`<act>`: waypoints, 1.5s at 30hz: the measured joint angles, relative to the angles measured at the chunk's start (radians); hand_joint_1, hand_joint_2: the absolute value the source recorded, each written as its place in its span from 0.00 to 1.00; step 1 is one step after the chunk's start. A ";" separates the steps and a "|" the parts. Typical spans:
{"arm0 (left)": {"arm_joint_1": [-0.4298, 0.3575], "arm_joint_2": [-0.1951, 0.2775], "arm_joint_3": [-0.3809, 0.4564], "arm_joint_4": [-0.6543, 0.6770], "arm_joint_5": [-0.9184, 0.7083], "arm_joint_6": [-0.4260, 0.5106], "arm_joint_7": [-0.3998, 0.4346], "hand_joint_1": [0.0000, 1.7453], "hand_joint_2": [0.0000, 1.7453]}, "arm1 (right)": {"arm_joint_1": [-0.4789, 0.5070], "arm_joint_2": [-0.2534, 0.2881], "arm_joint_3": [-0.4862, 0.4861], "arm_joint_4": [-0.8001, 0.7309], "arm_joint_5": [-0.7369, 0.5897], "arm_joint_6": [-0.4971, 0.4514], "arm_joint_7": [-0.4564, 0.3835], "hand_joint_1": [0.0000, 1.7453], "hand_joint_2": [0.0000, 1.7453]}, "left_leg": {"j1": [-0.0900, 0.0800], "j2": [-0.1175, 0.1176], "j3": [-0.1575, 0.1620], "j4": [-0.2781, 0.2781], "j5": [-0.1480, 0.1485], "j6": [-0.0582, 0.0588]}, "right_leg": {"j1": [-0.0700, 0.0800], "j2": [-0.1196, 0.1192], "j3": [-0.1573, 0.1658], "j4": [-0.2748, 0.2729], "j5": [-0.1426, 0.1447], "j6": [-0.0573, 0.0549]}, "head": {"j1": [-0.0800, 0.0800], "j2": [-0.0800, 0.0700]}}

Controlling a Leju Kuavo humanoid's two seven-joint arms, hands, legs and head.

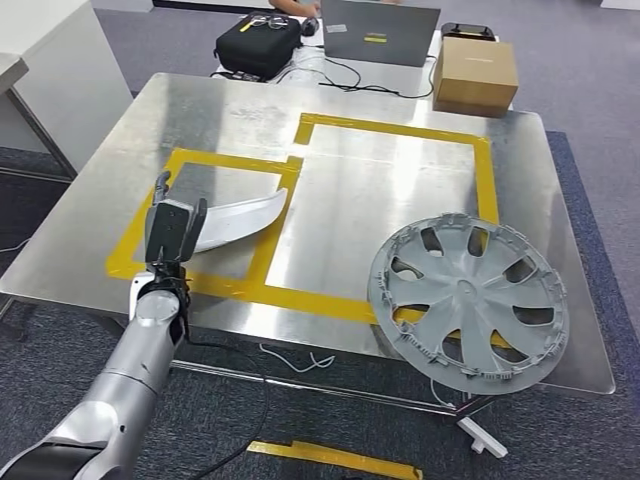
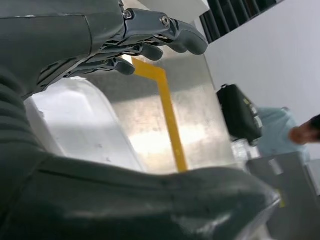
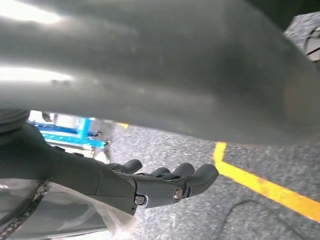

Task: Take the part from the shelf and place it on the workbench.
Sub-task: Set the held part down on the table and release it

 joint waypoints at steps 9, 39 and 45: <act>0.102 -0.022 0.001 -0.294 0.110 0.127 -0.042 0.00 0.00 | 0.007 0.002 -0.003 0.001 -0.009 -0.016 -0.005 0.00 0.00 | -0.002 -0.001 -0.014 0.053 -0.046 -0.041 | -0.001 0.000 0.130 -0.239 0.083 -0.038 | -0.001 0.000; 0.254 0.013 0.015 -0.572 0.089 0.225 -0.066 0.00 0.00 | 0.007 0.009 -0.010 0.001 -0.015 -0.018 -0.010 0.00 0.00 | -0.005 0.002 -0.038 0.030 0.010 -0.039 | 0.004 -0.003 0.179 -0.255 0.060 -0.041 | 0.001 0.000; 0.270 0.016 0.014 -0.575 0.076 0.232 -0.064 0.00 0.00 | 0.007 0.010 -0.011 0.001 -0.017 -0.019 -0.008 0.00 0.00 | 0.001 0.003 -0.110 0.287 -0.155 -0.057 | 0.004 -0.008 0.140 -0.255 0.092 -0.055 | -0.006 0.000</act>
